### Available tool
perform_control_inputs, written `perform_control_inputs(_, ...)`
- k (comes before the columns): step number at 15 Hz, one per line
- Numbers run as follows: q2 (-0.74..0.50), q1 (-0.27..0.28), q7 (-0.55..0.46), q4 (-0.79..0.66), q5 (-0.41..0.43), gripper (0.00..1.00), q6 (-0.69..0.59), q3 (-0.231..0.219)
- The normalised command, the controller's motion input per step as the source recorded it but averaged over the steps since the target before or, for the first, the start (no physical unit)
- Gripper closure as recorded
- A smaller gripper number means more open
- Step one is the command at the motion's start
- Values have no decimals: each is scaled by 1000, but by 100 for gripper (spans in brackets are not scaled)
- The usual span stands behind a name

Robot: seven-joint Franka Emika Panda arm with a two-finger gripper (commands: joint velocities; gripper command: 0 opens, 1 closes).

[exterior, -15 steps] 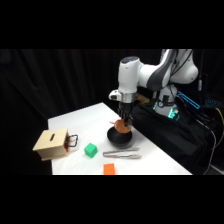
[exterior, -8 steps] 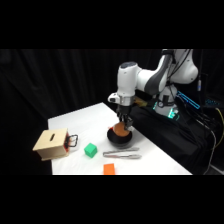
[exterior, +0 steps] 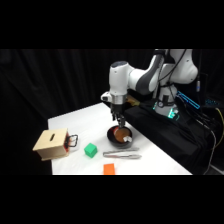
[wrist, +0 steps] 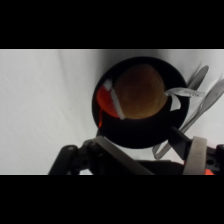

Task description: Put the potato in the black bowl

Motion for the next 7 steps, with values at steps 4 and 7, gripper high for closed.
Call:
perform_control_inputs(4,-242,-39,-230,351,71,0,-715,0)
perform_control_inputs(7,-250,-39,-267,318,162,0,-624,13)
